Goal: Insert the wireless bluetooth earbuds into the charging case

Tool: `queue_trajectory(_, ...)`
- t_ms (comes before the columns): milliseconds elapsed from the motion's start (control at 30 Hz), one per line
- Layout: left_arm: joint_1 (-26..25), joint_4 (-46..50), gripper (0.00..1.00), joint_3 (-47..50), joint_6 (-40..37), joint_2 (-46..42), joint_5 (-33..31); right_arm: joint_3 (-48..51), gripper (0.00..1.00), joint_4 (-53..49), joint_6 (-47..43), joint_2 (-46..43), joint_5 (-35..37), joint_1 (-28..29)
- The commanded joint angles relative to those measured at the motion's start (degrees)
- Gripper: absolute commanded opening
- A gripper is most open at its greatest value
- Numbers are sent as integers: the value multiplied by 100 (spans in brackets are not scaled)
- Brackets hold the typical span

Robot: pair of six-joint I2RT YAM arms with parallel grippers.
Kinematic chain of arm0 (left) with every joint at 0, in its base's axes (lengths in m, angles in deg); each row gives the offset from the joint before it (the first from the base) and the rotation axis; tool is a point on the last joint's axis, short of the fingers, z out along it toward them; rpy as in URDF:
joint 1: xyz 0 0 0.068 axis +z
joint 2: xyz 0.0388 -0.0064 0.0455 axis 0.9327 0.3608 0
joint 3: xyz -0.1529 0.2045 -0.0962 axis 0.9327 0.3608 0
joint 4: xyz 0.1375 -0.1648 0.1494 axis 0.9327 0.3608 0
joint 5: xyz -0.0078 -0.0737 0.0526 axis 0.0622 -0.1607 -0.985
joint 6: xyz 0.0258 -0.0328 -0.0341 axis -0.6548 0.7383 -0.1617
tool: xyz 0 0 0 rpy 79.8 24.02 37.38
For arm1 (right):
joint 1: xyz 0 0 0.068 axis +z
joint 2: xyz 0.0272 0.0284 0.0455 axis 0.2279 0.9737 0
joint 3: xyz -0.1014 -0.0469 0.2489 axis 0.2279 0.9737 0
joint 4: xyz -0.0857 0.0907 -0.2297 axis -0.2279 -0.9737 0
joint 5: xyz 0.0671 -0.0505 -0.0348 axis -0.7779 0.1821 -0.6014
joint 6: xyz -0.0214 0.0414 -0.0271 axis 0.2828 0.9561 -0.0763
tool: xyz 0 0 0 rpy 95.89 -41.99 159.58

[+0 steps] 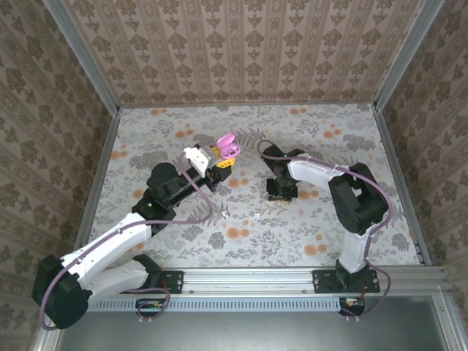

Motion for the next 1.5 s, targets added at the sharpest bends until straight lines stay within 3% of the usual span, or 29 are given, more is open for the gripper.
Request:
queue_trajectory(0, 54, -148, 37, -170, 55, -49, 71, 28, 30, -11, 38, 140, 65, 41)
queue_trajectory(1467, 48, -134, 37, -245, 80, 26, 90, -550, 30, -278, -515, 617, 555, -209)
